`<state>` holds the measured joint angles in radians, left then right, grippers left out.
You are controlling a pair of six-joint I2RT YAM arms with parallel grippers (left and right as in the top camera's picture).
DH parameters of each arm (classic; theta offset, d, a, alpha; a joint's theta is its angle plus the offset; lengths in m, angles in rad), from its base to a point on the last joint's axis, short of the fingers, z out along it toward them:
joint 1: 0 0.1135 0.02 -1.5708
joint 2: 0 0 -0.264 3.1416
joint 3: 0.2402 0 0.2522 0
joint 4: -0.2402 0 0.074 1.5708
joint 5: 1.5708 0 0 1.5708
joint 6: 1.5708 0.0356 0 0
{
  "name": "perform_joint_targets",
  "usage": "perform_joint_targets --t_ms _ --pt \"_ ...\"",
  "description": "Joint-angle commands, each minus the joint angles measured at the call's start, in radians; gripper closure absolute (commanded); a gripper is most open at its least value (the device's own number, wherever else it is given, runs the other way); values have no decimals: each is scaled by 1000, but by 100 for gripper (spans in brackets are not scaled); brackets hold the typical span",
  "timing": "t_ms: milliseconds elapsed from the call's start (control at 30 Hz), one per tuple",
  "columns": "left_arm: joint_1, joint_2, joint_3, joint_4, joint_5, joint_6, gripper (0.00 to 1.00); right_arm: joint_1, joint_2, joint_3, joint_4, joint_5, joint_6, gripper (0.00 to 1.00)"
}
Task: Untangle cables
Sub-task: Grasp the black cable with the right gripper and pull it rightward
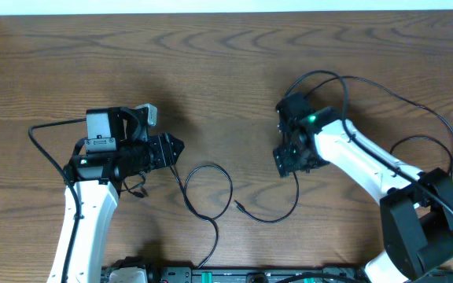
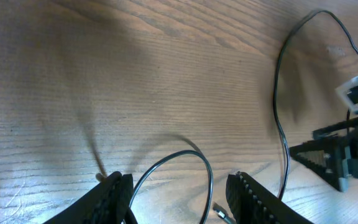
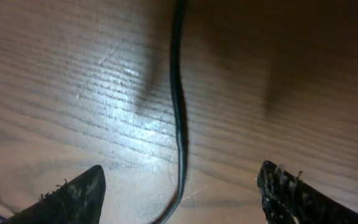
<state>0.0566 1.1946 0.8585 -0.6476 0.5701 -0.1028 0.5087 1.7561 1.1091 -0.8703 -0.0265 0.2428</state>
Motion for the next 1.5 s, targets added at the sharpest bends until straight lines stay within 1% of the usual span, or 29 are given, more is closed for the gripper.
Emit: perform_joint_targets --t_ms 0,100,233,300,333,400,433,467,500,733,867,900,967,1067,1133,1267,1333,1400,1467 --pt "-3 3 -4 -2 6 17 46 28 -17 -61 41 20 25 28" --pt "-3 3 -4 -3 6 17 46 32 -17 -112 97 19 34 30" --pt "-3 3 -4 -3 6 17 46 32 -17 -170 159 -3 35 43" --pt "-3 3 -4 -3 6 17 46 32 -17 -191 181 -10 56 46" --pt "-3 3 -4 -3 6 17 46 32 -16 -202 189 -10 70 53" --pt "-3 3 -4 -3 6 17 46 32 -17 -218 205 -10 81 62" --pt "-3 3 -4 -3 6 16 46 32 -17 -225 212 -10 90 76" --pt "-3 3 -4 -3 6 16 46 32 -17 -229 217 -9 95 93" --pt "-3 3 -4 -3 6 16 46 32 -17 -230 218 -9 102 99" --pt "-3 3 -4 -3 6 16 46 28 -26 -204 220 -10 158 99" --pt "-3 3 -4 -4 6 17 46 2 -101 -126 151 15 168 99" --pt "-3 3 -4 -4 6 16 46 -11 -135 -93 119 42 168 99" --pt "-3 3 -4 -8 6 16 46 -53 -229 -5 36 165 167 99" --pt "-3 3 -4 -14 6 17 46 -127 -333 95 -39 341 167 99" --pt "-3 3 -4 -15 6 17 46 -199 -398 154 -67 447 152 99" --pt "-3 3 -4 -14 6 17 46 -399 -506 226 -60 601 84 99" --pt "-3 3 -4 -14 6 17 46 -524 -544 243 -40 663 70 99" --pt "-3 3 -4 -14 6 17 46 -682 -575 252 -18 705 63 99" --pt "-3 3 -4 -14 6 17 46 -835 -592 252 0 685 63 99"
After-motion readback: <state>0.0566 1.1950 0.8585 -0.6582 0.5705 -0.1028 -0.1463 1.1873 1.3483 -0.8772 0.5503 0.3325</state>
